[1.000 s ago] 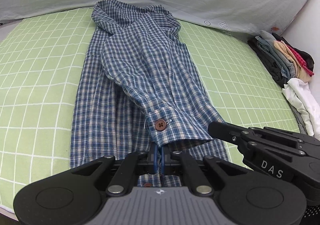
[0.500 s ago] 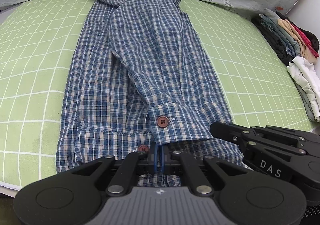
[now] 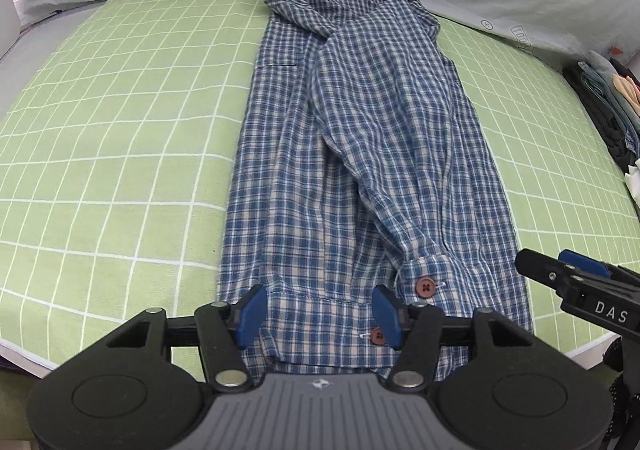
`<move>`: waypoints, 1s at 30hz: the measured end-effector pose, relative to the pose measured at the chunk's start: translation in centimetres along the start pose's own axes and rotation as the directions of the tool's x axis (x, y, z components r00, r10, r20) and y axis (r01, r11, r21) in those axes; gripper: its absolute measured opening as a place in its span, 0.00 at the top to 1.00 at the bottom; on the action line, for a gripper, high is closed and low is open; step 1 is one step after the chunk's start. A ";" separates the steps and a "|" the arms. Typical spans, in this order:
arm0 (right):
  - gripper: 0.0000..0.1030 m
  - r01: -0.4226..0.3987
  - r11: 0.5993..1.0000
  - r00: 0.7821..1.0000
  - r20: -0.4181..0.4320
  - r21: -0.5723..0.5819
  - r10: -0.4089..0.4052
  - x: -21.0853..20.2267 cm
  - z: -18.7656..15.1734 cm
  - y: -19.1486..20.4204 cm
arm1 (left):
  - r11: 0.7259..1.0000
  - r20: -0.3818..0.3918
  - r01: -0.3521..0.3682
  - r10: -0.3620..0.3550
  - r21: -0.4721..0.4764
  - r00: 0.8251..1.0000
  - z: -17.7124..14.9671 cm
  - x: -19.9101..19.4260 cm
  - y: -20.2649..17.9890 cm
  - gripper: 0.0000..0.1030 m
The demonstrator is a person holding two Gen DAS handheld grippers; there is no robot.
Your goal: Fold clothes
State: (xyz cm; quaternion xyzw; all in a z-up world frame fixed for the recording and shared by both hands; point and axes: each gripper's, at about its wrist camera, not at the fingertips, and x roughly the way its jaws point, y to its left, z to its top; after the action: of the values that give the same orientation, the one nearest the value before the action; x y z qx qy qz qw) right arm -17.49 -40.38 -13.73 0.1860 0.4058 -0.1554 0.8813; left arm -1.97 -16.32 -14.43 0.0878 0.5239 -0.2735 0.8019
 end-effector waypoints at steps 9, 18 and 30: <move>0.53 0.007 0.999 0.998 -0.069 0.052 -0.003 0.9 -1.5 -1.8 | 0.997 -0.060 -0.078 0.078 0.002 0.995 -1.5 1.6 1.9 0.43; 0.61 -0.012 0.999 0.994 -0.107 0.040 0.017 0.2 -3.6 -1.6 | 0.997 -0.091 -0.079 0.080 0.013 0.993 -3.5 1.7 1.9 0.43; 0.98 -0.052 0.998 0.993 -0.104 0.020 0.054 -0.3 -4.6 -0.6 | 0.994 -0.066 -0.062 0.068 0.085 0.995 -4.3 1.3 0.5 0.86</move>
State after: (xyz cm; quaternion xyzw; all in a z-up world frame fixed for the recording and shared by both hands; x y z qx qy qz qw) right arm -20.97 -38.78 -16.36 0.2124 0.4448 -0.1255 0.8610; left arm -4.69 -14.54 -17.50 0.1472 0.5364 -0.2654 0.7875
